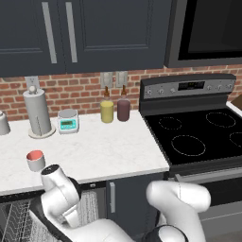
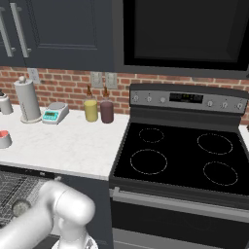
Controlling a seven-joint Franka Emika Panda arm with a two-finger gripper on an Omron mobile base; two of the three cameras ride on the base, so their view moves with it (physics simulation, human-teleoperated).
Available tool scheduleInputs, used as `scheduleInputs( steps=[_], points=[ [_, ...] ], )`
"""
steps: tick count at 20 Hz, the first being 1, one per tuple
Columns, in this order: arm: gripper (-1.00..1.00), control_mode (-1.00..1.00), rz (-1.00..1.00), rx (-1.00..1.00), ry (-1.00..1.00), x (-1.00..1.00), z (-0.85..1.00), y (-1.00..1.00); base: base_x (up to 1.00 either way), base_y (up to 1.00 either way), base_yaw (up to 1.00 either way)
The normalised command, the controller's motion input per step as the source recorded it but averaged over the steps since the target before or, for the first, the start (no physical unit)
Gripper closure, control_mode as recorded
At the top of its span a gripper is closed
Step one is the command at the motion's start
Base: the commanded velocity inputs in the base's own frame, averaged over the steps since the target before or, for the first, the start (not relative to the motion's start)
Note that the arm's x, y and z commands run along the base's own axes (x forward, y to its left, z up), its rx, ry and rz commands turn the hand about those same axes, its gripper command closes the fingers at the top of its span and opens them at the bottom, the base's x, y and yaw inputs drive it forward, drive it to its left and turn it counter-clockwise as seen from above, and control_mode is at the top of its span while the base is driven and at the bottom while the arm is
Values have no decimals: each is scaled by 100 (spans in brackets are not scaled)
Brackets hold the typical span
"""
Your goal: Pick up the cup and bowl from the counter, place them in the dishwasher, and close the dishwasher door.
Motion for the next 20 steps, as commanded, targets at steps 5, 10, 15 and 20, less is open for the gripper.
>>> scheduleInputs(
  steps=[5,10,15,20],
  points=[
    [-100,-100,1,3,-5,-45,100,-18,0,0,0],
    [-100,-100,0,4,-21,-11,100,-23,0,0,0],
    [-100,-100,7,7,-17,0,100,-19,0,0,0],
    [-100,-100,39,1,3,20,82,-31,0,0,0]
  ],
)
